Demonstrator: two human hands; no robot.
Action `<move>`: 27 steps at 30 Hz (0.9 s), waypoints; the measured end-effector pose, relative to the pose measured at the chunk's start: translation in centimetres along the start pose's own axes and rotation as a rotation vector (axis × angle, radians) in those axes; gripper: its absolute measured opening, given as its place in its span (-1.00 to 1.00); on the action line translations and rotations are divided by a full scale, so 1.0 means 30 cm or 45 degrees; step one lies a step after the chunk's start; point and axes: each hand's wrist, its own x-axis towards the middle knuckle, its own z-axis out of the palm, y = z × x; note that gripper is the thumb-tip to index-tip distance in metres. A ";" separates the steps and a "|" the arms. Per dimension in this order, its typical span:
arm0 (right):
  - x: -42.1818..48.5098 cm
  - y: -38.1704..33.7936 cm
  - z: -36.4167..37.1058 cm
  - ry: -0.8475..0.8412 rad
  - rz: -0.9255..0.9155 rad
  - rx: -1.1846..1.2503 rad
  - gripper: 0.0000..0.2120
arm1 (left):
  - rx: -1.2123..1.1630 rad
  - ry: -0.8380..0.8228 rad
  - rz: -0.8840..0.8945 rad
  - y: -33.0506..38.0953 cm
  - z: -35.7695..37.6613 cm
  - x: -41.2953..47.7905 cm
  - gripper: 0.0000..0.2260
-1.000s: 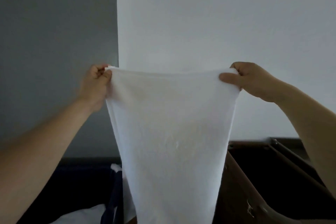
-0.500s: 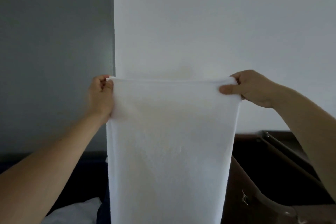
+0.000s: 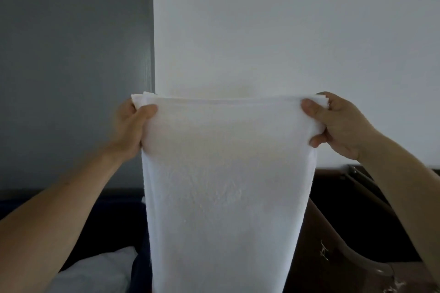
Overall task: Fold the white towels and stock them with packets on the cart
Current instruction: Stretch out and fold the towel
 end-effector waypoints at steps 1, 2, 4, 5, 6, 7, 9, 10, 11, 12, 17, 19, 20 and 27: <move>0.000 0.002 0.002 0.032 -0.030 0.008 -0.90 | -0.057 -0.048 -0.058 0.001 -0.006 -0.001 -0.90; 0.002 0.004 0.001 0.060 -0.056 0.009 -0.90 | -0.097 -0.091 -0.101 -0.001 -0.010 0.001 -0.94; 0.006 0.013 -0.004 0.102 -0.090 -0.023 -0.91 | -0.120 -0.138 -0.170 -0.012 -0.016 0.011 -0.85; 0.010 0.021 -0.008 0.117 -0.098 -0.053 -0.92 | -0.128 -0.161 -0.196 -0.021 -0.021 0.016 -0.82; 0.018 0.034 -0.012 0.134 -0.103 -0.089 -0.92 | -0.128 -0.186 -0.209 -0.034 -0.025 0.021 -0.82; 0.025 0.046 -0.015 0.157 -0.105 -0.122 -0.92 | -0.101 -0.210 -0.205 -0.050 -0.027 0.027 -0.82; 0.050 0.082 -0.022 0.211 -0.112 -0.168 -0.92 | 0.003 -0.229 -0.190 -0.084 -0.016 0.052 -0.84; 0.067 0.103 -0.022 0.238 -0.114 -0.174 -0.91 | 0.064 -0.206 -0.184 -0.102 -0.005 0.075 -0.86; 0.085 0.120 -0.017 0.263 -0.109 -0.172 -0.90 | 0.115 -0.176 -0.181 -0.119 0.010 0.100 -0.88; 0.107 0.135 -0.011 0.290 -0.100 -0.168 -0.89 | 0.159 -0.150 -0.188 -0.138 0.024 0.130 -0.90; 0.210 0.162 0.004 0.370 -0.160 -0.149 -0.88 | 0.475 -0.013 -0.141 -0.185 0.079 0.273 -0.89; 0.244 0.155 0.009 0.406 -0.247 -0.117 -0.87 | 0.542 0.096 -0.020 -0.160 0.101 0.317 -0.88; 0.261 0.147 0.008 0.399 -0.280 -0.123 -0.86 | 0.576 0.146 0.021 -0.139 0.111 0.330 -0.85; 0.289 0.174 -0.042 0.276 -0.319 -0.158 -0.88 | 0.826 0.212 0.099 -0.117 0.124 0.245 -0.82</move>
